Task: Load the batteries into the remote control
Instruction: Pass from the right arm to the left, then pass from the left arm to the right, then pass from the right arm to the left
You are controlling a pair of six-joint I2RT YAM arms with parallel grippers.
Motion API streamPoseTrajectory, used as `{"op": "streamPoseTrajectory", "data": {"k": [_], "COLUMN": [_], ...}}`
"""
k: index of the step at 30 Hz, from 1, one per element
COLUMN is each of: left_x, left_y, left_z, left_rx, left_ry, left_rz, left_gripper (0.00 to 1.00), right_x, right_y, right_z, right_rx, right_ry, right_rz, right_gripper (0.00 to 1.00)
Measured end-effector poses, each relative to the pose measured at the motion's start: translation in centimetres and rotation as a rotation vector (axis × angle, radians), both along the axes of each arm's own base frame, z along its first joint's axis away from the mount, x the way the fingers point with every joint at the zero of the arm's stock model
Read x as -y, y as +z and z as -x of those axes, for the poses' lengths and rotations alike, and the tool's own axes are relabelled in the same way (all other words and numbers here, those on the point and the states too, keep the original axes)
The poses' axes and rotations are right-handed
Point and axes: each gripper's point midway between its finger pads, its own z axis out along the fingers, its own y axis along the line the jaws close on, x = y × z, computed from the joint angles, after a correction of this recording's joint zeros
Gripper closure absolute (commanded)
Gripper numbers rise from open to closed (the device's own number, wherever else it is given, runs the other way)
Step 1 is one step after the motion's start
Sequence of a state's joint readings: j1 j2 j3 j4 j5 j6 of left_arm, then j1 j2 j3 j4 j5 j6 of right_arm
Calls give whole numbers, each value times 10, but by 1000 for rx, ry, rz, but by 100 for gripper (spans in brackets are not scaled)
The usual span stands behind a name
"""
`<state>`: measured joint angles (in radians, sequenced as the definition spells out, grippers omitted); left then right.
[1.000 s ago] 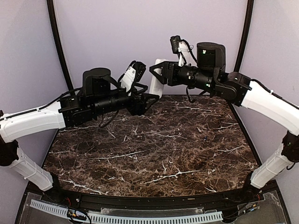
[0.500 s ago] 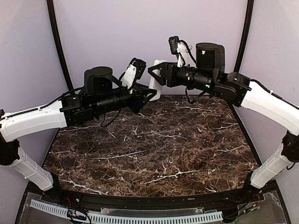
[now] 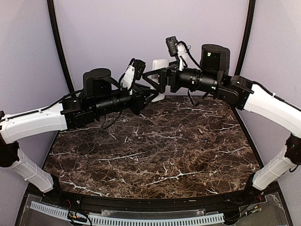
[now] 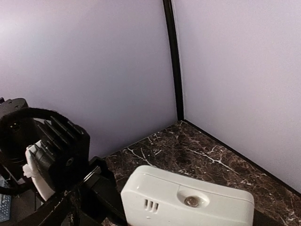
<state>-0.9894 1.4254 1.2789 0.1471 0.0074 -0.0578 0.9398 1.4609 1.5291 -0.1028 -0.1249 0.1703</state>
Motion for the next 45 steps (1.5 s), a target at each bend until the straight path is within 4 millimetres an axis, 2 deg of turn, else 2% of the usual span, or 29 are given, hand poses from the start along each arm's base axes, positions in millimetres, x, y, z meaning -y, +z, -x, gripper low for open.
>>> {"op": "streamPoseTrajectory", "data": {"k": [4,6,9,13,20,25,27,28,29,30,31,32,34,38,41,45], "left_x": [-2,-5,-10,-13,-13,-11,-10,-10,-10,-10,-10,-10,-10,-13,-19,-25], "left_y": [6,11,21,40,50,52,53,53,53,53,53,53,52,43,37,39], "left_z": [19,32,48,64,73,80,82,82,82,82,83,83,83,85,88,87], "left_rx": [23,41,74,122,145,136,116,113,112,112,111,113,124,132,145,150], "left_ry": [-88,-137,-200,-266,-313,-347,-355,-358,-359,-360,-362,-363,-363,-361,-356,-340], "left_rz": [51,82,128,187,221,234,245,248,248,248,248,245,237,180,111,11], "left_gripper": [100,100,100,100,100,100,100,95,84,54,41,24,13,7,6,8], "right_x": [10,20,34,33,26,23,24,24,24,24,24,24,24,26,32,38], "right_y": [12,17,22,16,8,8,9,9,9,9,9,9,6,1,-4,-27], "right_z": [27,37,49,70,87,90,90,91,91,92,92,91,91,88,88,90], "right_rx": [67,91,126,112,74,65,84,87,91,92,90,92,80,86,96,85], "right_ry": [180,267,372,525,693,741,757,762,765,767,767,765,757,720,688,654], "right_rz": [-15,-35,-65,-91,-117,-131,-136,-136,-137,-135,-131,-124,-90,16,109,252], "right_gripper": [2,7,24,46,70,98,100,100,100,100,100,100,100,100,100,100]}}
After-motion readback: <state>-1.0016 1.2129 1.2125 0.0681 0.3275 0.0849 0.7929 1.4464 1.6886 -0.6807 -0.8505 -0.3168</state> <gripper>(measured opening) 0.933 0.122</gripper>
